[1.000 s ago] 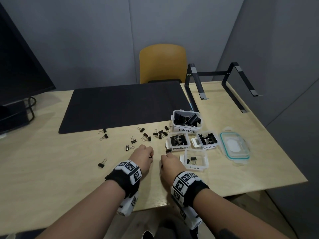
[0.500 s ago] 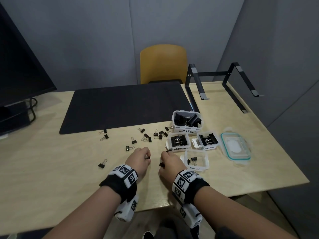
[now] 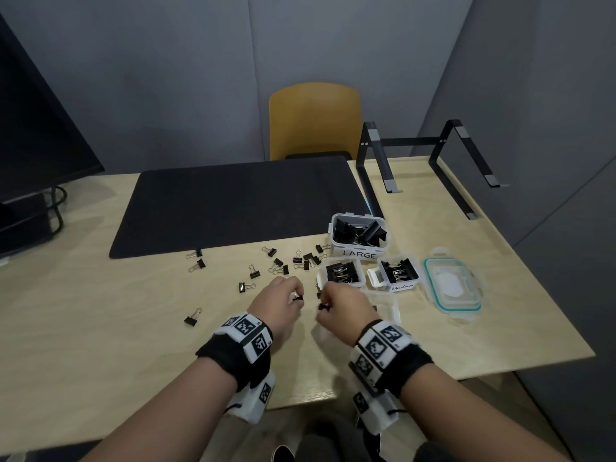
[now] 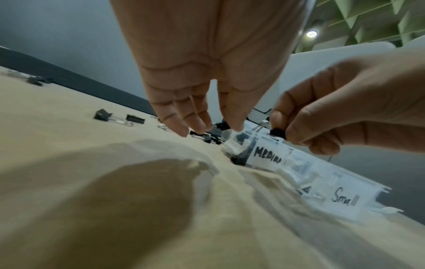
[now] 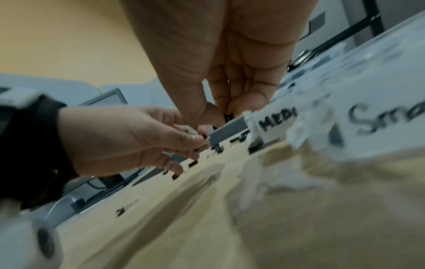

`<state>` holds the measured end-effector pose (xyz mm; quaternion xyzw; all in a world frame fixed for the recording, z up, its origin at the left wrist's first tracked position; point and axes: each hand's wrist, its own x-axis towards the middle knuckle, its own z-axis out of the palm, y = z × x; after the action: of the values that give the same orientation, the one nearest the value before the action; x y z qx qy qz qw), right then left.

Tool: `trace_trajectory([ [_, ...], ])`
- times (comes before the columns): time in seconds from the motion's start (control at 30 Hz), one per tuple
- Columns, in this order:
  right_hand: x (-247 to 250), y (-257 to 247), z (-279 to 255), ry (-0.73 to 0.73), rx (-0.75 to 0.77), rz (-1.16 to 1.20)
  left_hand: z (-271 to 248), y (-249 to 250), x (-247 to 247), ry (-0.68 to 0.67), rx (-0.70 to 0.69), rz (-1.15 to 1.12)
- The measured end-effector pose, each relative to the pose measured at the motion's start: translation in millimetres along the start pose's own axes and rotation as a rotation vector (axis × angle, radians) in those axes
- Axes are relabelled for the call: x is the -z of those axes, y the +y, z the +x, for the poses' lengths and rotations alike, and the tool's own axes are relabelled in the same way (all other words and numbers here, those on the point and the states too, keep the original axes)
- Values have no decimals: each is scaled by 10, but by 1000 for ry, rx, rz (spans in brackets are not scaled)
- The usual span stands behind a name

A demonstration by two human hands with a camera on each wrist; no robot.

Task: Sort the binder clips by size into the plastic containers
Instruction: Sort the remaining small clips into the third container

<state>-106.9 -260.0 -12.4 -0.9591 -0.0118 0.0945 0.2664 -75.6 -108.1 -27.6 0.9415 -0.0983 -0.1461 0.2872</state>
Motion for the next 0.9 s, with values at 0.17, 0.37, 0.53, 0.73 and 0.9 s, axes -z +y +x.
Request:
trace_trajectory([
  [0.17, 374, 351, -87, 3, -67, -46, -22, 244, -44, -28, -82, -45],
  [0.37, 554, 732, -163, -32, -113, -75, -18, 488, -163, -62, -199, -68],
  [0.53, 569, 878, -278, 8, -88, 44, -23, 677, -349, -67, -323, -71],
  [0.73, 503, 910, -327, -67, -56, 51, -12, 726, -455, -81, -316, -70],
  [0.9, 505, 857, -312, -62, -58, -12, -50, 590, -333, -60, -256, -62],
])
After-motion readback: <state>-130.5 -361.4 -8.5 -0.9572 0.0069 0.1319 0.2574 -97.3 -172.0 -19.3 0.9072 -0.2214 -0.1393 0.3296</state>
